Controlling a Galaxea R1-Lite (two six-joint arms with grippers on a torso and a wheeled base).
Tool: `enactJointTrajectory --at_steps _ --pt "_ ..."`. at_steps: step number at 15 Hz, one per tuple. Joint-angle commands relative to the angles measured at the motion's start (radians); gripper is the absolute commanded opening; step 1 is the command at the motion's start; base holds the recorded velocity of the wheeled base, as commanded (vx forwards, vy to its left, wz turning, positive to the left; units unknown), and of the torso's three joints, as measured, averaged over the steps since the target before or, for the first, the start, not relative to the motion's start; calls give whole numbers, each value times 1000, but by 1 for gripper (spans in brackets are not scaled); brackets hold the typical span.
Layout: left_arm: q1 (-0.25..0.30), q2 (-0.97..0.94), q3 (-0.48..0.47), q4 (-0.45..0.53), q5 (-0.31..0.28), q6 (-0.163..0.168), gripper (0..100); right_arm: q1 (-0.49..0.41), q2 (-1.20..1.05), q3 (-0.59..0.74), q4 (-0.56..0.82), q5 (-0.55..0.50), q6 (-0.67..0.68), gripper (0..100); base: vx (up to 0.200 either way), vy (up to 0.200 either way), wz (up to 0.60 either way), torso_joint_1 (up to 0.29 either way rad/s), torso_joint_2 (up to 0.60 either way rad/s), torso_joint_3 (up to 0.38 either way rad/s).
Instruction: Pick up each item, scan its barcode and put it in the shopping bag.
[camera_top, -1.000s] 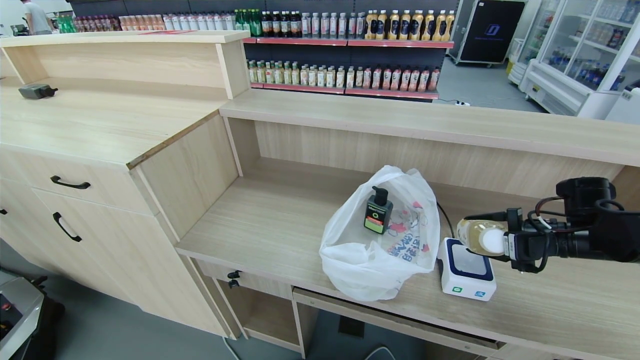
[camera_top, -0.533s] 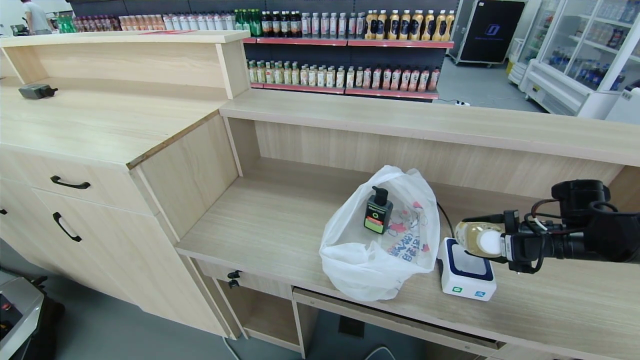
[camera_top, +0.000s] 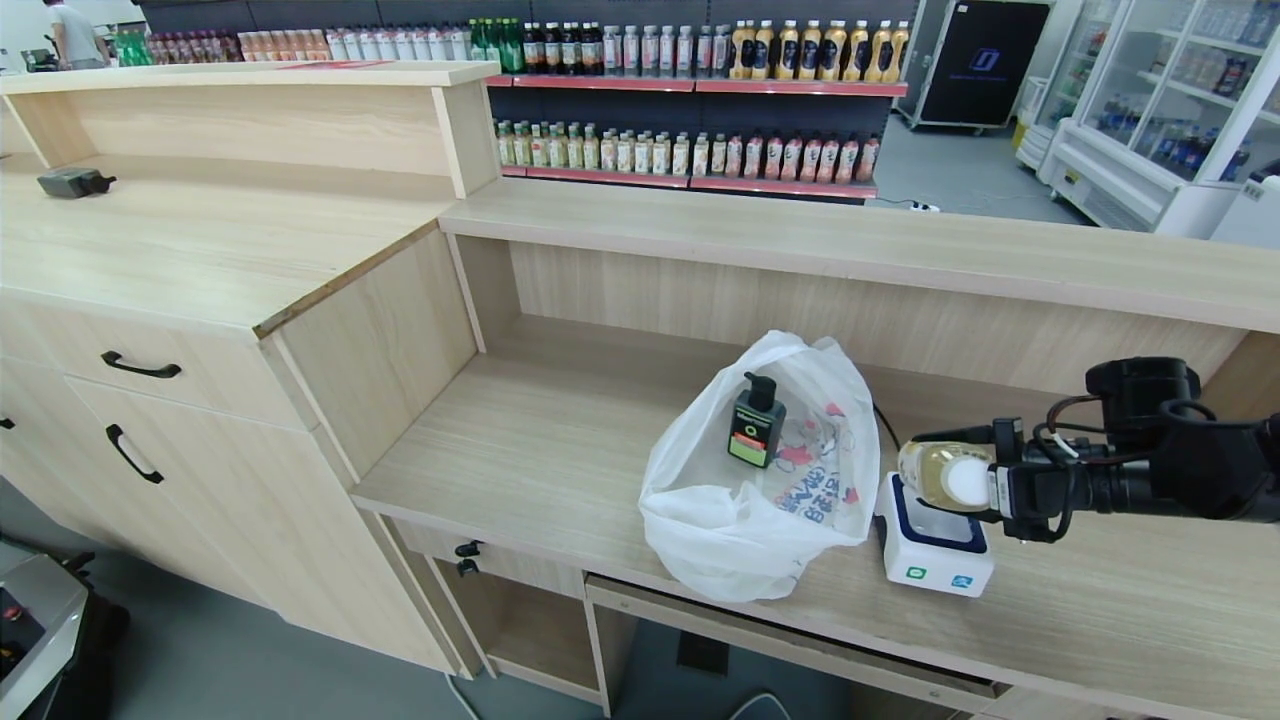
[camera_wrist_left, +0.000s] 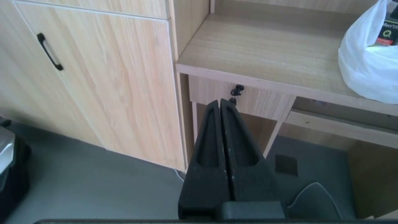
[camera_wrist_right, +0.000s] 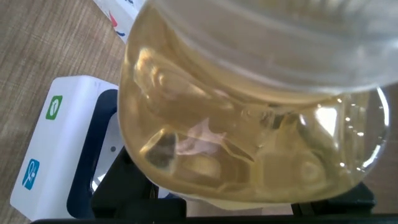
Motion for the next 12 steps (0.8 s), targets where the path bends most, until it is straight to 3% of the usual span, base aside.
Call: enactJointTrajectory --at_steps 1,7,11,12 --pt "1 0 0 0 1 0 0 1 -11 8 4 2 -2 0 0 0 0 0 0 0" --pt "1 0 0 0 1 0 0 -59 -235 160 9 37 25 0 0 0 0 0 0 0" --pt "1 0 0 0 1 0 0 -105 -484 180 2 60 338 0 0 0 0 0 0 0" --pt "1 0 0 0 1 0 0 -137 -585 180 6 59 558 0 0 0 0 0 0 0"
